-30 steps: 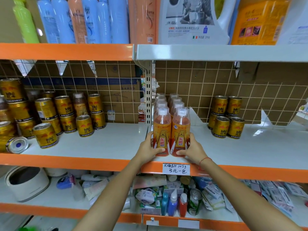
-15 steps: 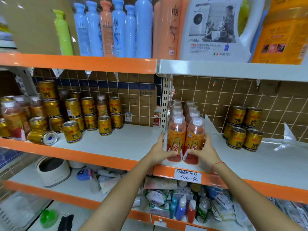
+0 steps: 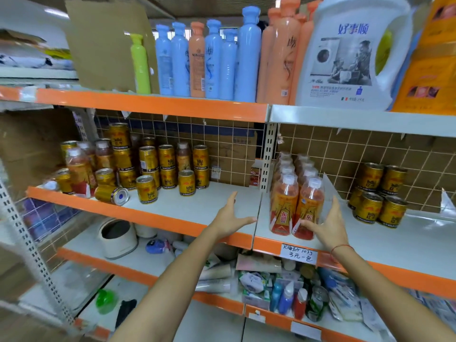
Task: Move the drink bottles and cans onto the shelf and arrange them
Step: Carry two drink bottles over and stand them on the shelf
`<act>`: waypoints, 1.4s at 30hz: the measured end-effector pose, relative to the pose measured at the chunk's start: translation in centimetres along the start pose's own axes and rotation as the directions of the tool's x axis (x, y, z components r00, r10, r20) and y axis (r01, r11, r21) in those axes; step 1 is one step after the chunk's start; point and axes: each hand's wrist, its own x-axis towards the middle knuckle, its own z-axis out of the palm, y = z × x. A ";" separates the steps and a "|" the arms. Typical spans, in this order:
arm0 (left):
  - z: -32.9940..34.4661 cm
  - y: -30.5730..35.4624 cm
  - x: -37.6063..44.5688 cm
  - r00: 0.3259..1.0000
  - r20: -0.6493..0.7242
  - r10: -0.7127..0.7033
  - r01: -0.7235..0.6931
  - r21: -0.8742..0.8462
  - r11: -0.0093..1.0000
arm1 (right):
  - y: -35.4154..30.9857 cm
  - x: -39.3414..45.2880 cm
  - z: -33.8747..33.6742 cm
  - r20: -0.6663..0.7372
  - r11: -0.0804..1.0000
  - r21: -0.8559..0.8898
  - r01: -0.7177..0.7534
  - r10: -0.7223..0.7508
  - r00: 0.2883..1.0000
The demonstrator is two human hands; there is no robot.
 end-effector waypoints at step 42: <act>-32.5 -13.5 -8.1 0.831 -0.547 -0.097 0.177 0.096 0.979 | -27.7 -3.4 28.8 0.505 0.847 0.101 0.522 -0.496 0.707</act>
